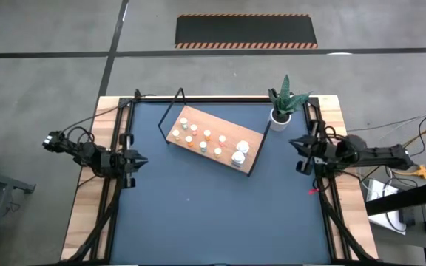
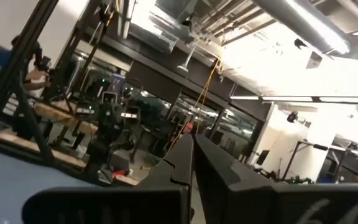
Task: Pick and place medicine bottles onto shelf by color
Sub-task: Return to Home Position
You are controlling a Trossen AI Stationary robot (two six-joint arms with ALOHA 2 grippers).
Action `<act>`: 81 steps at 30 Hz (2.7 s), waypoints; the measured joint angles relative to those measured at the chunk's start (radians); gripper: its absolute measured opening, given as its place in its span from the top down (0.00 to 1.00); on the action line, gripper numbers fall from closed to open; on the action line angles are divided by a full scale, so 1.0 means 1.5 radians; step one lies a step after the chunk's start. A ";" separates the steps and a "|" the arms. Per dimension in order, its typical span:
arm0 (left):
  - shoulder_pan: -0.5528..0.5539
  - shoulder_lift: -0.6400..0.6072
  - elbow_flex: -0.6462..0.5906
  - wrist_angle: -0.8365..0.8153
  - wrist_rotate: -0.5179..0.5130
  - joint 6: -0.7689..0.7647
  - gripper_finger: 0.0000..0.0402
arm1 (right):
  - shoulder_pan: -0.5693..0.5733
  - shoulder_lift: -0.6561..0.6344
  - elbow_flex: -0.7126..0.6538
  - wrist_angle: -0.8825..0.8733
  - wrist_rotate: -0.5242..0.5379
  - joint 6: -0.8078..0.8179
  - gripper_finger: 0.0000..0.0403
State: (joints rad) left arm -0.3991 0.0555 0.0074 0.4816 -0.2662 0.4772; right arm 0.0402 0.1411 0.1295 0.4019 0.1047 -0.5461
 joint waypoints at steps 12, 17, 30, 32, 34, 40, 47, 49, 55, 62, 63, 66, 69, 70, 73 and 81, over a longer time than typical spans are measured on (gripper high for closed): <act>0.000 0.003 -0.001 0.002 -0.041 -0.003 0.97 | 0.000 -0.087 -0.079 -0.049 -0.005 0.086 0.98; 0.000 0.000 0.001 0.023 -0.097 -0.030 0.97 | 0.000 -0.088 -0.078 -0.045 0.007 0.102 0.98; 0.000 0.011 0.002 0.022 -0.101 -0.032 0.97 | 0.000 -0.056 -0.078 -0.061 0.222 0.328 0.98; 0.000 0.011 0.002 0.023 -0.101 -0.032 0.97 | 0.000 -0.053 -0.079 -0.062 0.222 0.337 0.98; 0.000 0.011 0.002 0.022 -0.101 -0.032 0.97 | 0.000 -0.053 -0.079 -0.062 0.222 0.340 0.98; 0.000 0.011 0.002 0.022 -0.101 -0.032 0.97 | 0.000 -0.070 -0.079 -0.077 0.222 0.414 0.98; 0.000 0.011 0.002 0.022 -0.101 -0.032 0.97 | 0.001 -0.093 -0.079 -0.176 0.251 0.526 0.98; 0.000 0.011 0.002 0.022 -0.101 -0.032 0.97 | 0.008 -0.094 -0.079 -0.221 0.245 0.527 0.98; 0.000 0.012 0.002 0.022 -0.101 -0.032 0.97 | 0.021 -0.094 -0.079 -0.230 0.197 0.435 0.98; 0.000 0.012 0.002 0.022 -0.101 -0.032 0.97 | 0.031 -0.094 -0.079 -0.237 0.153 0.248 0.98; 0.000 0.012 0.002 0.022 -0.101 -0.032 0.97 | 0.031 -0.094 -0.079 -0.238 0.154 0.241 0.98; 0.000 0.012 0.002 0.022 -0.101 -0.032 0.97 | 0.031 -0.094 -0.079 -0.238 0.156 0.232 0.98; 0.000 0.012 0.002 0.022 -0.101 -0.032 0.97 | 0.031 -0.069 -0.079 -0.238 0.156 0.230 0.98; 0.000 0.012 0.002 0.022 -0.101 -0.032 0.97 | 0.031 -0.058 -0.079 -0.238 0.156 0.234 0.98; 0.000 0.012 0.002 0.022 -0.101 -0.032 0.97 | 0.031 -0.023 -0.079 -0.239 0.156 0.263 0.98; 0.000 0.012 0.002 0.022 -0.101 -0.031 0.97 | 0.030 0.038 -0.080 -0.177 0.155 0.357 0.98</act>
State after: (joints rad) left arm -0.3990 0.0742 0.0097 0.5148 -0.4171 0.4301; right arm 0.0849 0.1983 0.0101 0.1367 0.3369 -0.0112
